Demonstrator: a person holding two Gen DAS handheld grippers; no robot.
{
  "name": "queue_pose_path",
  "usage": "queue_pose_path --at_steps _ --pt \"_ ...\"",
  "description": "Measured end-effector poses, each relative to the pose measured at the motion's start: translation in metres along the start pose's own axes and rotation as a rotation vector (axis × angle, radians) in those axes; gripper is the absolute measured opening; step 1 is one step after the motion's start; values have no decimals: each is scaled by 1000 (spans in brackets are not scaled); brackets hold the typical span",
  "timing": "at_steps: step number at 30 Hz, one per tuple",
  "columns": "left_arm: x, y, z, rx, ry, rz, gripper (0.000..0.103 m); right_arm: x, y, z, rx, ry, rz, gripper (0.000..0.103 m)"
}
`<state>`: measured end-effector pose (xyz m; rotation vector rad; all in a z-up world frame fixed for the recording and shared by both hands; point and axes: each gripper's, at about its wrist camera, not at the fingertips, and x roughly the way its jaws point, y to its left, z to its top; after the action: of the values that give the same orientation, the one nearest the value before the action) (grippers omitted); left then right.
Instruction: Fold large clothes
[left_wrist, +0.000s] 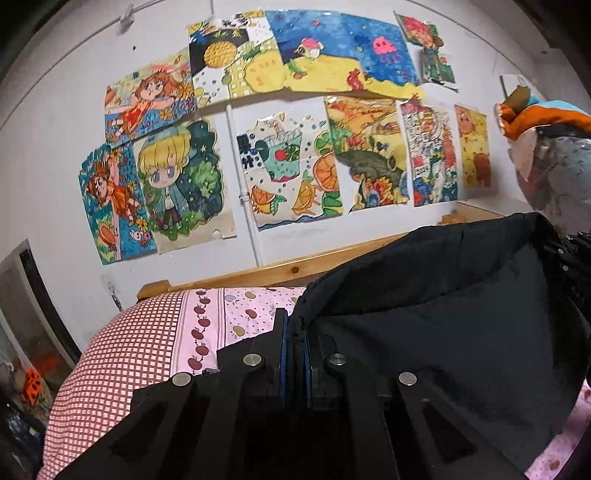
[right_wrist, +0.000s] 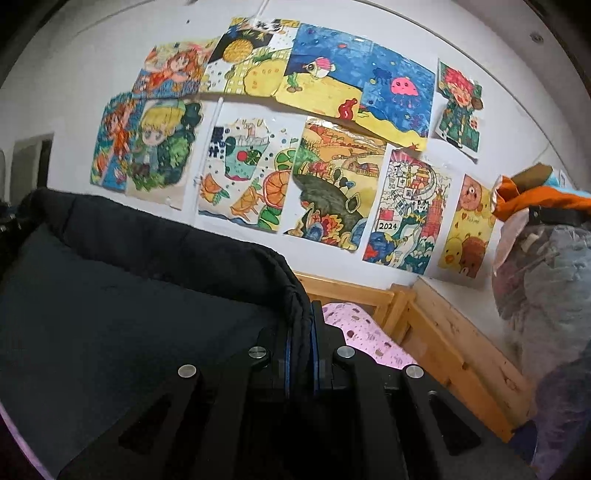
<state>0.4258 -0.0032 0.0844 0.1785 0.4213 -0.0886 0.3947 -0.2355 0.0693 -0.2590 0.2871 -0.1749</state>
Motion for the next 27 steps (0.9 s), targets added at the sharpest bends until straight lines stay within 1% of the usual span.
queue_pose_path --at_steps 3,5,7,12,15,16,19,21,24,27 --pt "18 0 -2 -13 -2 1 7 18 10 -1 -35 3 -26 7" --pt "33 -2 -6 2 -11 13 7 29 13 -3 -44 6 -41 7" --pt "47 -5 -8 3 -4 23 7 40 17 -6 -46 6 -53 7" --pt "94 -6 -16 -25 64 33 7 78 30 -16 -77 23 -90 7" --pt "122 -7 -23 -40 126 18 7 103 32 -25 -69 68 -74 7" --pt "127 -6 -26 -48 134 9 7 110 33 -28 -64 87 -64 7" --pt "137 -3 -34 -77 141 -26 8 130 34 -39 -41 141 -20 7" --pt "142 -3 -37 -81 149 -35 8 137 33 -46 -17 154 7 7" --pt "151 -5 -42 -87 161 -45 9 147 36 -56 -4 163 22 7" --pt "156 -6 -44 -93 171 -52 12 158 38 -65 6 196 45 8"
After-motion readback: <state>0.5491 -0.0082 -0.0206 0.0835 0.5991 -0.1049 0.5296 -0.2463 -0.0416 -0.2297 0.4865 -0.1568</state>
